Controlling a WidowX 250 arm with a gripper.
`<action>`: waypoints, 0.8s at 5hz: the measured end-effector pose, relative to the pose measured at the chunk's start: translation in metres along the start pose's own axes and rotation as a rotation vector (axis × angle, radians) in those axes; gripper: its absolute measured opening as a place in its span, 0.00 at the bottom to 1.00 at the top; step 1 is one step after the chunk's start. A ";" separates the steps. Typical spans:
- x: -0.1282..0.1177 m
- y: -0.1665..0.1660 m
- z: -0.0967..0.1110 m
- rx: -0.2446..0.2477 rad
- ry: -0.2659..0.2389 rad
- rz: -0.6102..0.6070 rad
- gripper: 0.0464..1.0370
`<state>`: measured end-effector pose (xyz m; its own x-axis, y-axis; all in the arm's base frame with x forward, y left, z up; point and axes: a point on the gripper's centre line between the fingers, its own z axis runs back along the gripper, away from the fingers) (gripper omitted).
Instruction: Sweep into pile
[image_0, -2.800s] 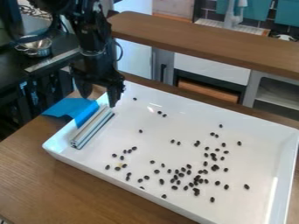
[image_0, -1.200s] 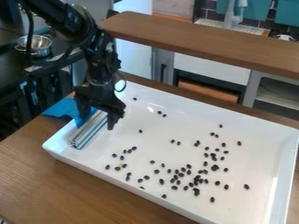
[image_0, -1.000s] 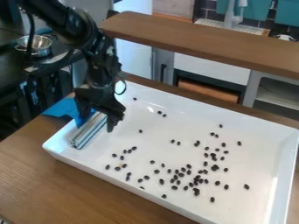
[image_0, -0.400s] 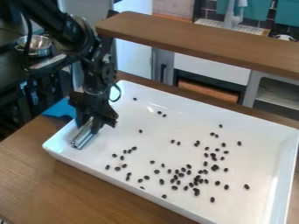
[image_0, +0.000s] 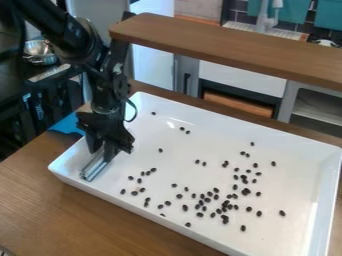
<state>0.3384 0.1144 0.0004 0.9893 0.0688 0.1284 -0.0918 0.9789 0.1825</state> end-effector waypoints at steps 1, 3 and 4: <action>-0.008 -0.014 0.004 -0.016 0.014 -0.019 0.32; -0.010 -0.040 0.006 -0.020 0.024 0.003 0.32; -0.011 -0.060 0.009 -0.011 0.017 0.001 0.32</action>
<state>0.3321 0.0534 -0.0031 0.9911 0.0727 0.1118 -0.0913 0.9810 0.1714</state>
